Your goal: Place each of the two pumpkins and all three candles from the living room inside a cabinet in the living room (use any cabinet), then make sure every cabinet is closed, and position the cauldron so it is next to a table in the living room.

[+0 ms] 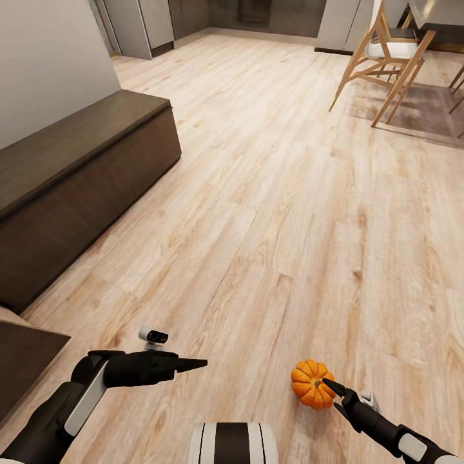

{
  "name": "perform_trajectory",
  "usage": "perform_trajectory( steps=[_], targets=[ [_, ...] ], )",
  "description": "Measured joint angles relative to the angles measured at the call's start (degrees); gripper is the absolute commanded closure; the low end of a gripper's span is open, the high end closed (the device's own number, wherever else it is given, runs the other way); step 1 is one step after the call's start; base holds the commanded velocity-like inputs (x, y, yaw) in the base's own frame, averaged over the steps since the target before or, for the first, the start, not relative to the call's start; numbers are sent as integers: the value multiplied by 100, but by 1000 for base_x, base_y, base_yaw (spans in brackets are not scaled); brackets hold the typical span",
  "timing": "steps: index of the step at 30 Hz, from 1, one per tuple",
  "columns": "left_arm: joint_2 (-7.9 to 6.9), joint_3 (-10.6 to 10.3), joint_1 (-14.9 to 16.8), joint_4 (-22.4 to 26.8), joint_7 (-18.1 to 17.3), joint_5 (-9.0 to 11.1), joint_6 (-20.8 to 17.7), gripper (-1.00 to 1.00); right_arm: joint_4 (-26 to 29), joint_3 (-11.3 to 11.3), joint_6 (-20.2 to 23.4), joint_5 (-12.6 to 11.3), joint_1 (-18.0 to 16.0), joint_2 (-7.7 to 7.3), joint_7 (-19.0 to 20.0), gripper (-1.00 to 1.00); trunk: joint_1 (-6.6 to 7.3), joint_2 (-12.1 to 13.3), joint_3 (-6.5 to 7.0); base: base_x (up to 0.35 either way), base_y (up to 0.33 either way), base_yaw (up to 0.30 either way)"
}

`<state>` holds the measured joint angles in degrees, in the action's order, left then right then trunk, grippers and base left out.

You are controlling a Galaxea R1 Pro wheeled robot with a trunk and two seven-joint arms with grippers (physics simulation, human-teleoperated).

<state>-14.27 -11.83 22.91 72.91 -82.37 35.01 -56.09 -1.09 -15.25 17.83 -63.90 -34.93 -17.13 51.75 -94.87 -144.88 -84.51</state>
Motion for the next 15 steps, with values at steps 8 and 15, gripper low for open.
perform_trajectory(
  steps=[8, 15],
  targets=[
    [0, 8, -7, -61, -5, 43, 0, -100, -2, 0, 6, 5, 0, 0, -12, -100, 0, 0, 0, 16, 0, 0],
    [0, 9, -9, -65, -8, 45, 0, -100, -2, 0, 7, 8, 0, 0, -17, -100, 0, 0, 0, 0, 0, 0]
  ],
)
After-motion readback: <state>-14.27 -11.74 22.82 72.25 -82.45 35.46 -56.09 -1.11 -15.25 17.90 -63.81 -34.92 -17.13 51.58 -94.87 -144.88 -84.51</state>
